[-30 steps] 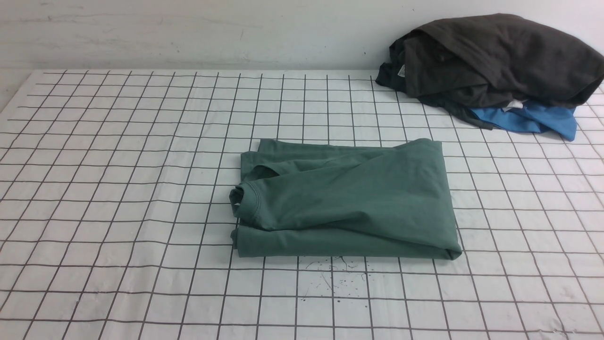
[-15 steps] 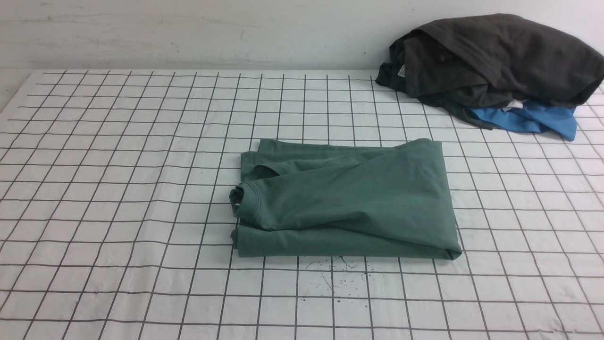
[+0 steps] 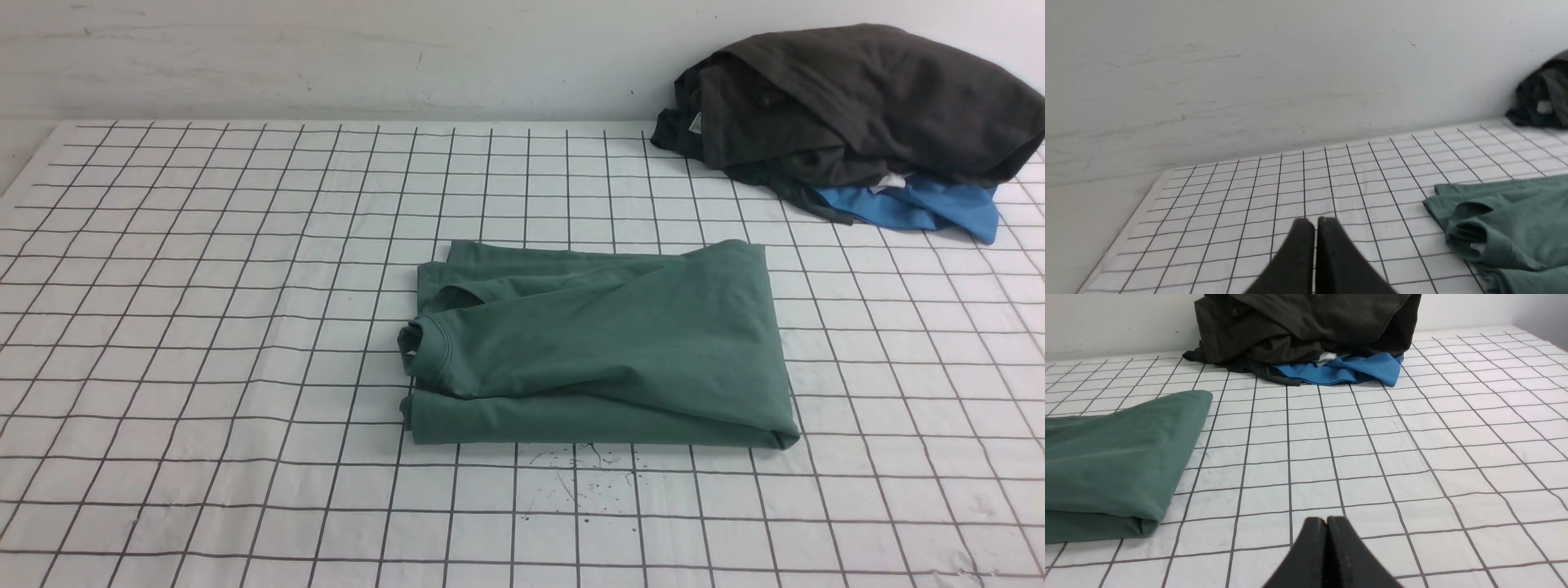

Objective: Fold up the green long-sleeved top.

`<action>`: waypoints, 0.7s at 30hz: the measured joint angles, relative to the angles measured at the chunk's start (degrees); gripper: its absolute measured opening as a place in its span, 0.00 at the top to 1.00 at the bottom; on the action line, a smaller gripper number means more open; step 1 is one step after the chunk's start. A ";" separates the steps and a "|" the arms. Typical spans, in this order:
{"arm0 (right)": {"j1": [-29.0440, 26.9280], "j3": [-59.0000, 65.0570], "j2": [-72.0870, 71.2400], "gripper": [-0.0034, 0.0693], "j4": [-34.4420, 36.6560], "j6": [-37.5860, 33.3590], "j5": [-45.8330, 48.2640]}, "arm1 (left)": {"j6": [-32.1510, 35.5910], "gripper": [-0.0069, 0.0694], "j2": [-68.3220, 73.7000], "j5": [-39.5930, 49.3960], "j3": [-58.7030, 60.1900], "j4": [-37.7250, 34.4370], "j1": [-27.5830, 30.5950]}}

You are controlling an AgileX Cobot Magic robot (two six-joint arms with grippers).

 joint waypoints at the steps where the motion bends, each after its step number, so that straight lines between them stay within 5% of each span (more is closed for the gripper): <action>1: 0.00 0.00 0.00 0.97 0.00 0.00 0.00 | 0.51 0.92 -0.12 -0.18 0.24 0.00 0.00; 4: 0.00 0.00 0.00 0.97 0.00 0.00 0.00 | 11.92 0.92 -0.75 -1.52 4.44 -8.54 5.54; 7: 0.00 0.00 0.00 0.97 0.00 0.00 0.00 | 15.01 0.92 -0.75 -1.52 6.64 -9.00 6.37; 21: 0.00 0.00 0.00 0.97 0.00 0.00 0.00 | 3.03 0.92 -0.75 6.62 10.25 -7.40 5.23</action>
